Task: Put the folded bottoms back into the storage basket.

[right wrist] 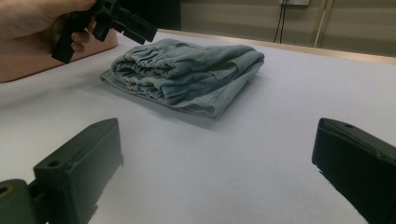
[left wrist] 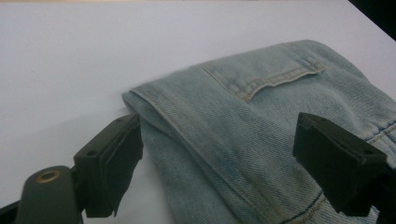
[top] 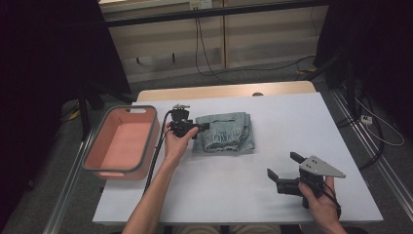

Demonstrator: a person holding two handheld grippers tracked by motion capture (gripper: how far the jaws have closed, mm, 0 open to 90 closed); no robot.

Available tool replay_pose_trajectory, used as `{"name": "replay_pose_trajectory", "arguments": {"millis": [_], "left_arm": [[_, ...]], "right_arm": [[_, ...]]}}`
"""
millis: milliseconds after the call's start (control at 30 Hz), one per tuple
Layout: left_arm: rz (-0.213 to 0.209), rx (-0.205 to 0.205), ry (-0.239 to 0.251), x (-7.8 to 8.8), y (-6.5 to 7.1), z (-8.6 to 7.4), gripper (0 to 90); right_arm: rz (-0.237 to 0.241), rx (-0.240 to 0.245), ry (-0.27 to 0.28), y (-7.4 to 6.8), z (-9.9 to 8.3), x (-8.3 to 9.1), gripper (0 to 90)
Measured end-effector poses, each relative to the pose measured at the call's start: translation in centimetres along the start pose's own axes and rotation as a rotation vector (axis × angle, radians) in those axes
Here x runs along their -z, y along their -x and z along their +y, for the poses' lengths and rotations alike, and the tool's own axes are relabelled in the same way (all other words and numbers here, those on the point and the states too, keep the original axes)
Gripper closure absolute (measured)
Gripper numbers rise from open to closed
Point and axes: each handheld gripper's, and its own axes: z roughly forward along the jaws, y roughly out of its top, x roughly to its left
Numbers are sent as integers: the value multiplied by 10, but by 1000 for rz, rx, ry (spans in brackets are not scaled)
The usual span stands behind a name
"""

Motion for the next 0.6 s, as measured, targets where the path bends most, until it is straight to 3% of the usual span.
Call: {"name": "replay_pose_trajectory", "arguments": {"millis": [100,133,200,233,367,467,533,600], "left_arm": [[-29,7,-14,-5,2,-2,147],[-21,-11,-23,-6,3,-3,147],[36,-32,-24,-7,6,-3,172],[38,-35,-29,-7,5,-3,174],[49,17,-72,-12,-4,-6,203],[58,25,-88,-12,-6,-7,207],[26,32,-92,-12,-5,-7,286],[14,63,-99,-13,-8,-8,296]], "right_arm": [[1,0,2,1,0,0,17],[1,0,2,1,0,0,17],[2,-2,1,1,0,0,17],[3,-1,1,1,0,0,17],[1,-4,-1,0,-1,1,17],[-2,-1,-1,1,-1,2,16],[0,-2,-10,1,-2,2,16],[0,-6,-14,2,-2,1,18]]}}
